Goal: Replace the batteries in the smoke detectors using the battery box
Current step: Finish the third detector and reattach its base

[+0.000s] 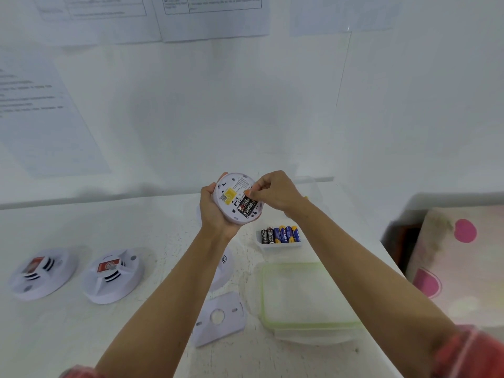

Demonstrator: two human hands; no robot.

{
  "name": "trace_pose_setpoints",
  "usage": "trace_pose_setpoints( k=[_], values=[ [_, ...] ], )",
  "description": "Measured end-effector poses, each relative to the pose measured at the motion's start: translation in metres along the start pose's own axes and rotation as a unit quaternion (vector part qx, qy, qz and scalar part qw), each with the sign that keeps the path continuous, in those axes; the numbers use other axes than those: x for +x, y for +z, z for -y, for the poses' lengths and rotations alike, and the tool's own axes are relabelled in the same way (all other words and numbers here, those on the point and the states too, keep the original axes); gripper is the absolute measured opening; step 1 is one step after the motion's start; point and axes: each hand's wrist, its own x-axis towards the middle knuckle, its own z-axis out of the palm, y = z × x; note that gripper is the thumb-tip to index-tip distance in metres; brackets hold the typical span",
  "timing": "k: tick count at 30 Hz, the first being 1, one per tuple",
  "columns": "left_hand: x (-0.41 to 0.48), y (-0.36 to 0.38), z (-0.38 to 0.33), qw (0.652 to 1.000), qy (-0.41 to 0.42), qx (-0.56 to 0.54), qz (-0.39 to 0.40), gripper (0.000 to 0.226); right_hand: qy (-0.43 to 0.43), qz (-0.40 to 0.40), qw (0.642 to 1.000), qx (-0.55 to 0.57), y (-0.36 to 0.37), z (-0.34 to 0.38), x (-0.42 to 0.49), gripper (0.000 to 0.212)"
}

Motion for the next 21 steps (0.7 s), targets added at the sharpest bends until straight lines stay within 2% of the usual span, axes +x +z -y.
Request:
trace_pose_setpoints(
  k=[4, 7, 12, 16, 18, 21],
  values=[
    [0.000, -0.001, 0.000, 1.000, -0.002, 0.004, -0.001, 0.033, 0.000, 0.002, 1.000, 0.000, 0.000, -0.002, 0.002, 0.021],
    [0.002, -0.001, -0.001, 1.000, 0.004, 0.008, -0.003, 0.033, -0.009, -0.006, 1.000, -0.007, 0.001, -0.003, 0.002, 0.012],
    [0.007, -0.001, -0.005, 1.000, 0.016, 0.009, -0.001, 0.034, -0.065, -0.083, 0.992, -0.068, 0.009, 0.001, -0.003, 0.017],
    [0.009, 0.001, -0.005, 1.000, 0.016, 0.004, -0.004, 0.032, -0.075, -0.101, 0.989, -0.073, 0.013, 0.001, -0.006, 0.019],
    [0.009, 0.002, -0.004, 1.000, 0.016, 0.008, -0.007, 0.031, -0.065, -0.091, 0.992, -0.062, 0.013, 0.000, -0.006, 0.023],
    [0.009, 0.001, -0.005, 1.000, 0.016, 0.016, -0.018, 0.028, -0.032, -0.021, 0.999, -0.026, 0.008, -0.004, -0.004, 0.031]
  ],
)
